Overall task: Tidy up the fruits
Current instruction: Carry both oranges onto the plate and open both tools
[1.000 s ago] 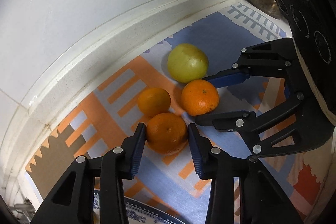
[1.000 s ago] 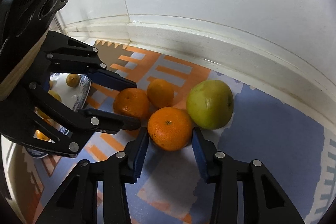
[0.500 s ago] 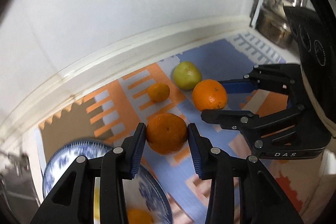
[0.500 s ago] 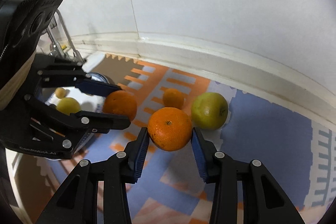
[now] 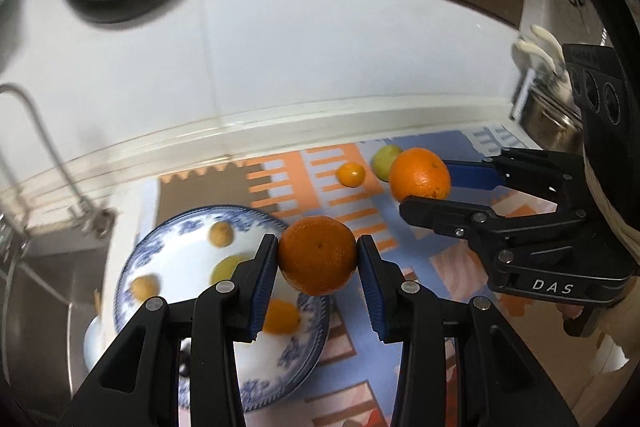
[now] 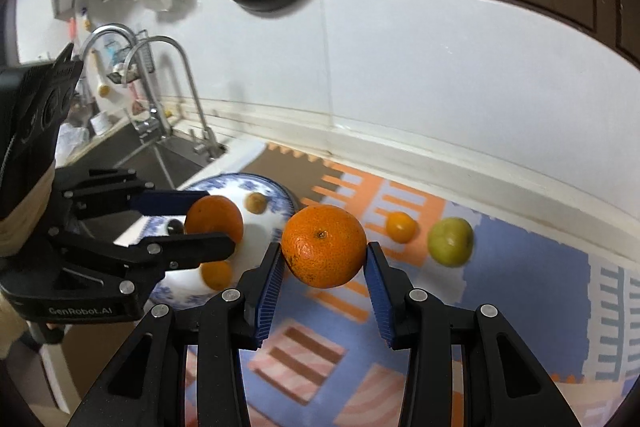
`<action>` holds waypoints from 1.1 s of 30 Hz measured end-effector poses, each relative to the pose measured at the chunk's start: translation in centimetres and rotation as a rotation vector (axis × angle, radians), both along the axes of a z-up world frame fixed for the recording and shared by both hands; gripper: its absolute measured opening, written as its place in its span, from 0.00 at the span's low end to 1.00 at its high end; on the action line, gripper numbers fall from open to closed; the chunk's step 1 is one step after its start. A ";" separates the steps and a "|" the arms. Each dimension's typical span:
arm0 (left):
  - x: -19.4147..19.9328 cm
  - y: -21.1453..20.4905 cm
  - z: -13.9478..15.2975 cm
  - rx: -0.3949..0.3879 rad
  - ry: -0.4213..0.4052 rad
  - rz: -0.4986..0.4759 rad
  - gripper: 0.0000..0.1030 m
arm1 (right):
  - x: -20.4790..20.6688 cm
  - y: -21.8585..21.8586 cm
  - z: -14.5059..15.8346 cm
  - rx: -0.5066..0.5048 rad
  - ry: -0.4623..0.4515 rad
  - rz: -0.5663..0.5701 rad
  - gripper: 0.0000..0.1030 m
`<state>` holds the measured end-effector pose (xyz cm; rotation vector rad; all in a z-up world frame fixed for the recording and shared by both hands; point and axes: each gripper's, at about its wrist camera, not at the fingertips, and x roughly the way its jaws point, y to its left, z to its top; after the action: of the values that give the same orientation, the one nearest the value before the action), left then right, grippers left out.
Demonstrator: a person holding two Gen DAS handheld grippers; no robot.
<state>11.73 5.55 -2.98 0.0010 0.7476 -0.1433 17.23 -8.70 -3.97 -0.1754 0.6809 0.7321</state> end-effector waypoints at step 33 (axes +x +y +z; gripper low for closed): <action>-0.1 9.9 -1.4 0.035 0.005 0.217 0.38 | 2.3 11.1 -1.4 -0.083 0.047 0.163 0.41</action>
<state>11.61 15.47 -4.35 -0.0471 0.7503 0.0766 19.54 2.40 -5.39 -0.2936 0.7482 0.8665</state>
